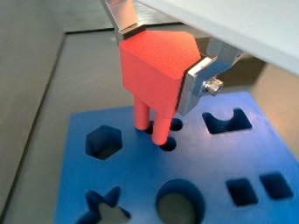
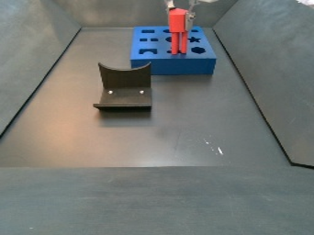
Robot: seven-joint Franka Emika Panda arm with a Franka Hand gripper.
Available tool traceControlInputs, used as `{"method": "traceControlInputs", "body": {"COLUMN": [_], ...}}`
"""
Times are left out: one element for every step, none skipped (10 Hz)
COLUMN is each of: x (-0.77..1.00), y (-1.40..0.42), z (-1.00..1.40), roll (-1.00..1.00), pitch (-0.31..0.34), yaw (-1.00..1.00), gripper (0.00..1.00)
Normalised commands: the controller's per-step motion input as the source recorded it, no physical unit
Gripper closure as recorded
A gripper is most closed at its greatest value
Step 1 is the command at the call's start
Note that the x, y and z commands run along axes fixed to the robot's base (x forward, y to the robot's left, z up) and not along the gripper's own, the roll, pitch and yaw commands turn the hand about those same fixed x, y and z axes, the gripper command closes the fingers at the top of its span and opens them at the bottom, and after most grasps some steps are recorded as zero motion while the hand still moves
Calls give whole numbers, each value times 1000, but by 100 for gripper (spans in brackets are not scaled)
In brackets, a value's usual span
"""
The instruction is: Insert the 3 prong object.
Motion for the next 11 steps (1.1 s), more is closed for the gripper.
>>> {"method": "traceControlInputs", "body": {"x": [329,377,186,89,0,-211,-231,-174,-117,0,86], "y": [-9,0,0,0,0,-17,-11,0,0,-11,-17], "z": [-220,-249,-220,-274,-329,-329,-297,-257,-251,-343,-380], "roll": [-84,-66,-29,-24,-3,-43,-24,-13,-21,-60,-56], "pitch": [-16,-6,0,-14,-40,-99,-101,-91,-91,-106,-97], "yaw": [-754,-671,-286,-169,-37,0,0,0,0,0,-77], "gripper": [100,100,100,100,100,100,100,100,100,100,100]}}
